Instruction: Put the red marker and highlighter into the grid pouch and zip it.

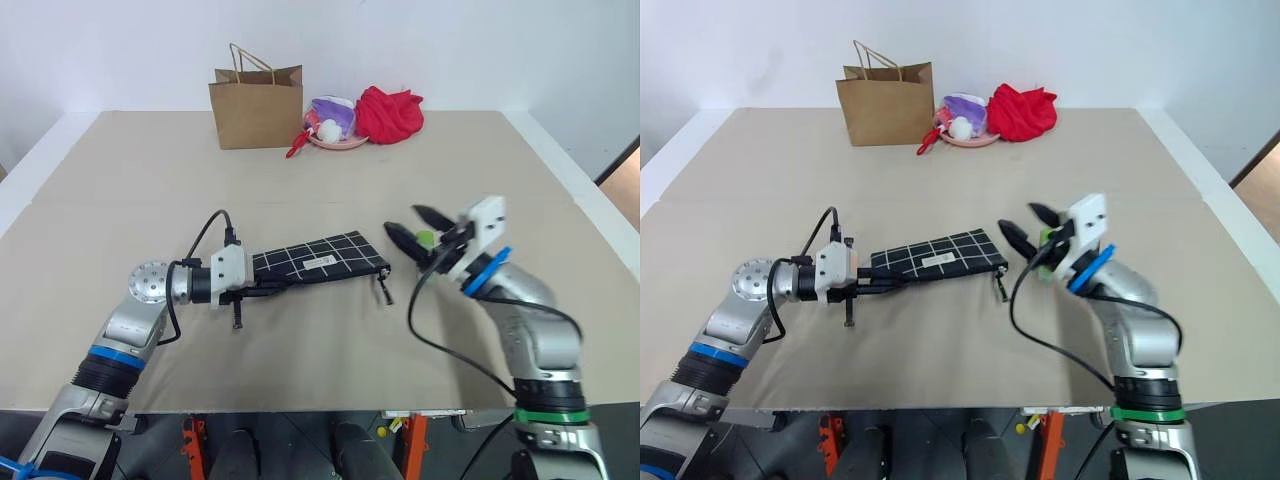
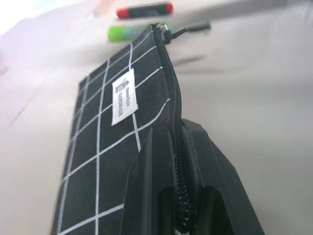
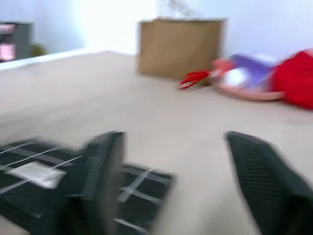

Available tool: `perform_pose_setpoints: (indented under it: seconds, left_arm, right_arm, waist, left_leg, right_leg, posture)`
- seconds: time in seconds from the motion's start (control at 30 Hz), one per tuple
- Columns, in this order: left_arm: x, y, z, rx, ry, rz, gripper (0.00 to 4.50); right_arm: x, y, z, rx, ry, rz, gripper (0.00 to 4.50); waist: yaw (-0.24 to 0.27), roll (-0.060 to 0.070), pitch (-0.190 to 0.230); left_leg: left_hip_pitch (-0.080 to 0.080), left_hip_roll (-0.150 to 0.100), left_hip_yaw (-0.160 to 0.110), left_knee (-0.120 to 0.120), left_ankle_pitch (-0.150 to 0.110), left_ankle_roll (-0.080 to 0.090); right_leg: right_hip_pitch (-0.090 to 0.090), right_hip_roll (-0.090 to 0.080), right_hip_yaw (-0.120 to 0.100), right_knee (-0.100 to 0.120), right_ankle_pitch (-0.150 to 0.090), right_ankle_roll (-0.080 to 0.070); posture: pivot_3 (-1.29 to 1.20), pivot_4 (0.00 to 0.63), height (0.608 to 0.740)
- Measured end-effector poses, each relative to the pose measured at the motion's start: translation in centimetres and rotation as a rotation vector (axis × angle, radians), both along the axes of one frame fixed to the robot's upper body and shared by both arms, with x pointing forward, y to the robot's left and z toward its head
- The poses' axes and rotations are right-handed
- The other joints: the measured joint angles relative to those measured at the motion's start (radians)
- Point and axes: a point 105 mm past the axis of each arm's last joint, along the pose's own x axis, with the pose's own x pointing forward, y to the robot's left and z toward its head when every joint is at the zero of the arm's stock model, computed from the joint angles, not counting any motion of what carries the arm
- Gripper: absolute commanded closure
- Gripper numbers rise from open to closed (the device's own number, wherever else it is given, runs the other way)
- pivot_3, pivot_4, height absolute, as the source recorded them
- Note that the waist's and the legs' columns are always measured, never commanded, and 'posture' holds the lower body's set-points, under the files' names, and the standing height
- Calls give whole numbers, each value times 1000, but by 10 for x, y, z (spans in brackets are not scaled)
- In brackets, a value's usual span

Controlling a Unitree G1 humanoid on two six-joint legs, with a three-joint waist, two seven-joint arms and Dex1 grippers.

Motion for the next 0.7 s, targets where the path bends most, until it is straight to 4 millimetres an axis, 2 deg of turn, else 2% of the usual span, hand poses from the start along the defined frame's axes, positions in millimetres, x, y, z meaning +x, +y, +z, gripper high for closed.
perform_pose_setpoints:
  seconds: [0.07, 0.1, 0.2, 0.3, 0.53, 0.7]
  left_arm:
    - [-1, -2, 0, -8, 25, -7, 4500]
    - [-1, -2, 0, -17, 41, -10, 4500]
    - [1, 0, 2, -34, 67, 8, 4500]
    - [0, -2, 4, -43, 75, 2, 4500]
    - [-1, -2, 8, -47, 77, 4, 4500]
    - [-3, -5, 11, -46, 69, -5, 4500]
  right_arm:
    - [-7, -12, -7, 4, 25, -36, 60]
    - [-17, -14, -17, -13, 53, -25, 60]
    - [-44, 1, -48, -30, 149, 103, 60]
    - [-57, 12, -54, -72, 156, 187, 60]
    - [-65, 17, -59, -91, 163, 242, 60]
    - [-62, 23, -63, -70, 165, 256, 60]
  waist:
    - [0, 0, 0]
    - [2, 0, 0]
    - [0, 1, 1]
    - [-3, 1, 1]
    - [-2, 1, 1]
    - [-2, 1, 1]
  left_leg:
    - [0, 0, 0, 0, 0, 0]
    - [0, 0, -1, -1, -1, 1]
    - [-1, 0, -2, 0, -2, 3]
    - [0, 0, -2, 0, -1, 2]
    - [1, 0, -2, 2, 0, 0]
    - [0, 0, -3, 1, 0, 0]
  right_leg:
    - [0, 0, 0, 0, -1, 0]
    - [0, 0, -1, 0, -2, 0]
    - [0, 0, -2, 0, -3, -1]
    - [1, 0, -3, 1, -2, -1]
    - [2, 0, -3, 1, 0, -2]
    - [1, 0, -3, 0, -1, -1]
  posture:
    - [0, 150, 740]
    - [0, 150, 740]
    - [0, 150, 740]
    - [0, 150, 740]
    - [0, 150, 740]
    - [0, 150, 740]
